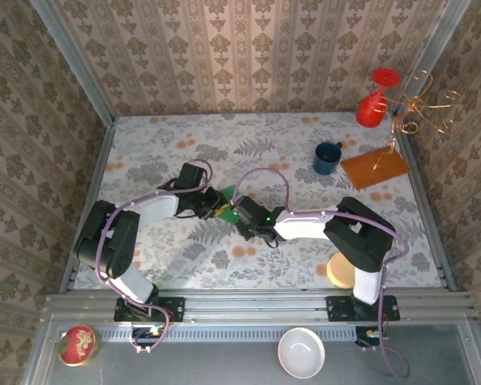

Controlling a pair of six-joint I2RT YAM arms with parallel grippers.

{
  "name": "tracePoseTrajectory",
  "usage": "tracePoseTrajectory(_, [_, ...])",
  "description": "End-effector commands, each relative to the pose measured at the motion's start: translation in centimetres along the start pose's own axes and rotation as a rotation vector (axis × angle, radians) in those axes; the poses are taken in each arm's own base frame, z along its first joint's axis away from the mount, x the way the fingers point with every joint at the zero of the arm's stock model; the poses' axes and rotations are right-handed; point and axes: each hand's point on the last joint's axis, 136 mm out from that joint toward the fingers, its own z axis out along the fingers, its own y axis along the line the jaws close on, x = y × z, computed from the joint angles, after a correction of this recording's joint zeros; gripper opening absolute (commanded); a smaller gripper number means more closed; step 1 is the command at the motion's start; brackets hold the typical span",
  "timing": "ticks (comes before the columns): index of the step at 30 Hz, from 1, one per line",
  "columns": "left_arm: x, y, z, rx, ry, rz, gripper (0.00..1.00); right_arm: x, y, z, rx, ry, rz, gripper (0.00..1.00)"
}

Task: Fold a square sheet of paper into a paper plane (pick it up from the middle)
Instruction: Fourth fold the wing at the center of the table.

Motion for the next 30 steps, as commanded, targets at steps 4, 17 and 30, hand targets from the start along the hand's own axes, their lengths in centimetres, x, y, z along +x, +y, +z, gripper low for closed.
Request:
tracePoseTrajectory(4, [-2.0, 0.8, -2.9, -0.017, -0.078, -0.009, 0.37, 1.2, 1.0, 0.5, -0.048, 0.025, -0.02, 0.17])
tracePoseTrajectory(17, [-2.1, 3.5, -4.9, -0.026, -0.145, -0.065, 0.48, 2.8, 2.1, 1.6, -0.124, 0.078, 0.043, 0.16])
tracePoseTrajectory(30, [-0.2, 4.4, -4.2, -0.002, -0.126, -0.073, 0.36, 3.9, 1.8, 1.6, -0.212, 0.095, 0.13, 0.16])
